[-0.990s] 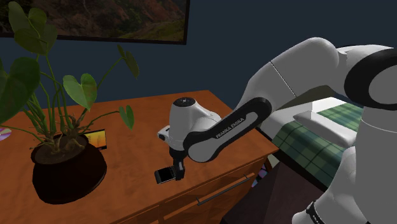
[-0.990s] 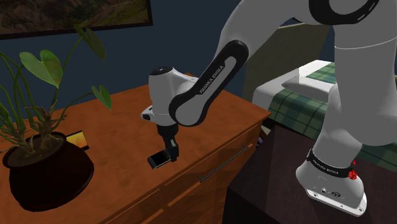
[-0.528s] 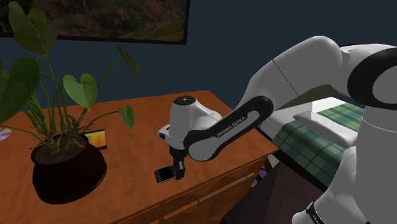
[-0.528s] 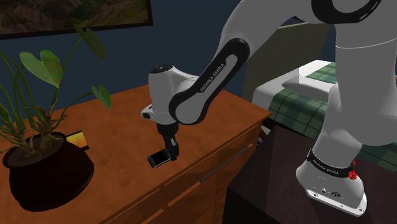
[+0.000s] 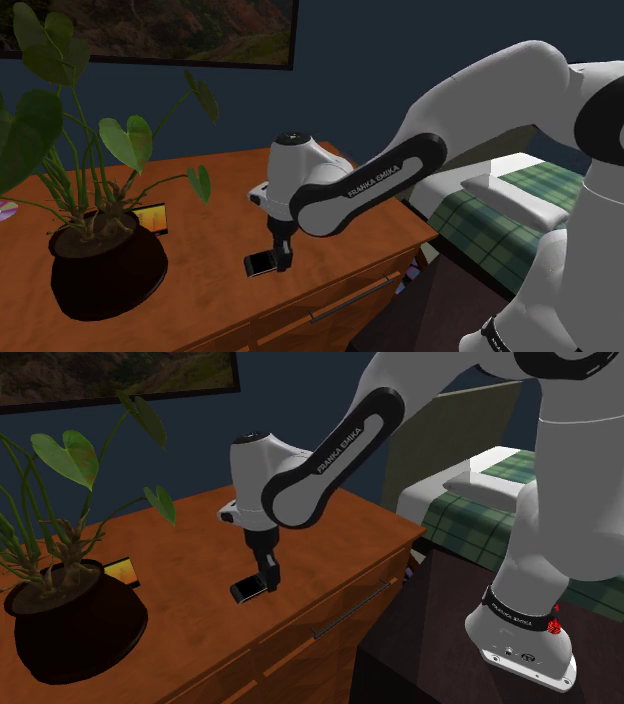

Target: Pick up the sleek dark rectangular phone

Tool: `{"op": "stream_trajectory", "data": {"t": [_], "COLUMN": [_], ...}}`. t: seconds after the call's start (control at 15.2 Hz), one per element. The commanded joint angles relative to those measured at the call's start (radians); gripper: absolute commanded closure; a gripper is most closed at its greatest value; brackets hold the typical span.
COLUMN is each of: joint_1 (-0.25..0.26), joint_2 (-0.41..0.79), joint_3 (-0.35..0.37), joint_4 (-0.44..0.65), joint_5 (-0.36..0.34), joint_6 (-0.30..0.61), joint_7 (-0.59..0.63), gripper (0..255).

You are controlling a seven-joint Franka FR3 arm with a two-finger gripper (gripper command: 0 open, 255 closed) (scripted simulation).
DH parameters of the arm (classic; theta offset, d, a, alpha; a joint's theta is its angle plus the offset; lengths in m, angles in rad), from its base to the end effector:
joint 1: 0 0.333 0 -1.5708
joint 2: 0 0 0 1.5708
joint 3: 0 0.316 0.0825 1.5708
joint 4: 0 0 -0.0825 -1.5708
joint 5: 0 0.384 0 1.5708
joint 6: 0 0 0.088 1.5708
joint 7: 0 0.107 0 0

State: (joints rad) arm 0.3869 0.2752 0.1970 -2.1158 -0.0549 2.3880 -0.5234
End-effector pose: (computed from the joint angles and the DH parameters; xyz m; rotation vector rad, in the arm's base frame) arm 0.4813 0.3154 0.2858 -2.6317 -1.6868 -0.0042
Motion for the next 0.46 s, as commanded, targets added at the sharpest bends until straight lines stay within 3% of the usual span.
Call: {"op": "stream_trajectory", "data": {"t": [0.0, 0.4], "joint_1": [0.0, -0.003], "joint_2": [-0.018, -0.054], "joint_3": [0.003, 0.007], "joint_4": [0.006, 0.019], "joint_5": [0.005, 0.016], "joint_6": [-0.023, -0.072], "joint_7": [0.0, -0.007], "gripper": [255, 255]}}
